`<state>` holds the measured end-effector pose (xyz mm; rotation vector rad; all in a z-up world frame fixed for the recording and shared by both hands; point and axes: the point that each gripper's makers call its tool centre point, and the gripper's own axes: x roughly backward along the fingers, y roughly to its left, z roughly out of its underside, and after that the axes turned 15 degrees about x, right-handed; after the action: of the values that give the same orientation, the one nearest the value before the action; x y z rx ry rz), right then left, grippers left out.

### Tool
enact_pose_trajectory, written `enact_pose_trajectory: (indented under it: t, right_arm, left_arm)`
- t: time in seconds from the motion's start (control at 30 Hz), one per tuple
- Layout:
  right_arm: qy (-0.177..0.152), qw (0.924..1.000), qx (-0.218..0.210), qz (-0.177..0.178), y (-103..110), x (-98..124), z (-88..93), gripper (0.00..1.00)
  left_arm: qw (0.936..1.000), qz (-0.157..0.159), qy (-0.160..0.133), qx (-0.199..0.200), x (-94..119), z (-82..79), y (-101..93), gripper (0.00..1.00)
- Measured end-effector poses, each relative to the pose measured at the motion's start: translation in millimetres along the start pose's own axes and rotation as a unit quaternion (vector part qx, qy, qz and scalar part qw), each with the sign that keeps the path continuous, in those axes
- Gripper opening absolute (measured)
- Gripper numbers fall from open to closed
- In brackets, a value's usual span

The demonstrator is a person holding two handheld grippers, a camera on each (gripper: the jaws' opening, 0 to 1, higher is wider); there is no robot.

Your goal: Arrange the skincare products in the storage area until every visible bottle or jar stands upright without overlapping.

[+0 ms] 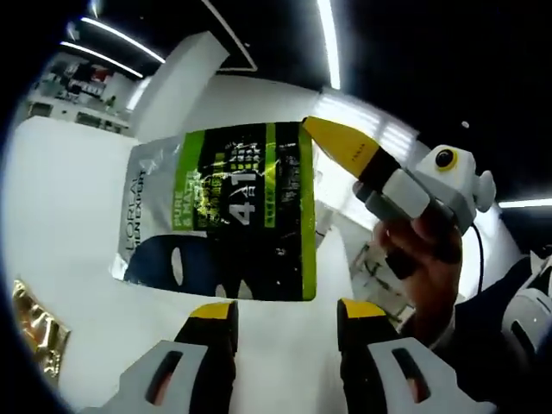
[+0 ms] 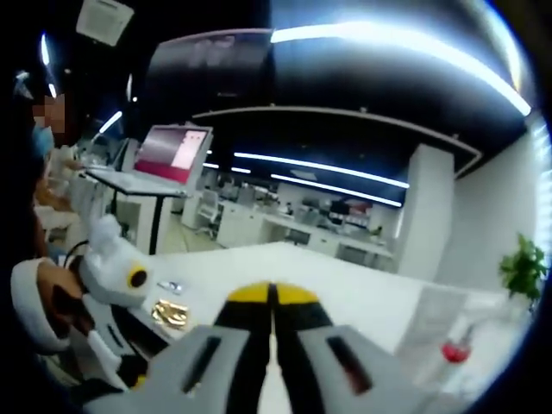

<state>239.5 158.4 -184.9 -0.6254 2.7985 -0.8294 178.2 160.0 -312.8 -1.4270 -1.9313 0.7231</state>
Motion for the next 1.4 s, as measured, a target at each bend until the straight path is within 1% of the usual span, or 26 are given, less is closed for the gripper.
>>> enact_pose_trajectory:
  t: [0.13,0.23,0.33,0.43,0.5,0.63,0.7,0.77,0.93,0.97,1.03,1.07,1.1,1.13,1.17,1.2,1.27,1.33,1.37,1.4]
  right_arm:
    - [-0.003,1.0,-0.001,-0.001,-1,2,-1.7,0.0]
    - [-0.004,1.0,-0.002,-0.004,0,3,-3.3,0.0]
    - [-0.007,1.0,-0.001,-0.004,0,4,-4.9,0.0]
    - [-0.005,1.0,-0.006,-0.005,-3,5,-3.4,0.0]
    - [-0.004,1.0,-0.008,-0.004,-4,5,-1.6,0.0]
    - [0.0,0.9999,-0.01,-0.002,-7,7,1.9,0.0]
    - [0.001,0.9999,-0.016,-0.002,-9,9,3.5,0.0]
    - [0.001,0.9998,-0.017,-0.003,-8,10,4.2,0.0]
    - [0.008,0.9997,-0.02,-0.009,-6,13,10.1,0.0]
    - [0.008,0.9997,-0.022,-0.01,-5,13,11.0,0.0]
    - [0.009,0.9995,-0.025,-0.014,-2,14,12.4,0.0]
    - [0.01,0.9995,-0.025,-0.016,-1,15,12.8,0.0]
    - [0.011,0.9995,-0.024,-0.018,1,15,13.6,0.0]
    - [0.013,0.9994,-0.023,-0.021,3,16,14.9,0.0]
    - [0.015,0.9994,-0.022,-0.023,5,16,17.1,0.0]
    - [0.019,0.9993,-0.021,-0.024,5,16,19.8,0.0]
    - [0.028,0.999,-0.018,-0.031,9,16,25.8,0.0]
    - [0.031,0.9989,-0.015,-0.032,13,16,30.0,0.0]
    - [0.036,0.9987,-0.008,-0.035,16,16,32.8,0.0]
    - [0.049,0.9979,0.004,-0.042,20,16,38.7,0.0]
  left_arm:
    - [0.9997,0.015,-0.008,0.02,4,-5.5,-0.5,0.47]
    - [0.9988,0.026,-0.02,0.037,9,-16.0,3.0,0.47]
    - [0.997,0.047,-0.029,0.054,12,-22.0,0.1,0.48]
    - [0.9964,0.054,-0.033,0.057,15,-21.6,-2.1,0.48]
    - [0.9953,0.064,-0.036,0.063,17,-22.7,-4.6,0.48]
    - [0.9894,0.094,-0.049,0.099,20,-26.5,-10.8,0.5]
    - [0.9873,0.101,-0.053,0.11,21,-28.5,-10.6,0.5]
    - [0.9846,0.109,-0.063,0.121,22,-32.5,-11.8,0.5]
    - [0.9753,0.142,-0.081,0.149,27,-39.5,-21.4,0.48]
    - [0.9737,0.145,-0.084,0.154,30,-44.1,-18.9,0.47]
    - [0.973,0.139,-0.091,0.16,32,-49.0,-12.3,0.49]
    - [0.9739,0.122,-0.082,0.173,30,-45.5,-5.0,0.52]
    - [0.9737,0.117,-0.09,0.173,29,-47.1,-1.2,0.52]
    - [0.9711,0.119,-0.096,0.184,30,-48.4,1.0,0.5]
    - [0.9664,0.124,-0.099,0.203,31,-51.0,3.2,0.49]
    - [0.9636,0.131,-0.102,0.21,32,-53.3,3.5,0.47]
    - [0.9641,0.124,-0.1,0.212,31,-52.0,5.9,0.46]
    - [0.969,0.091,-0.108,0.203,29,-52.0,16.9,0.45]
    - [0.9681,0.083,-0.111,0.209,29,-51.9,19.0,0.43]
    - [0.9676,0.078,-0.112,0.212,29,-52.4,21.8,0.4]
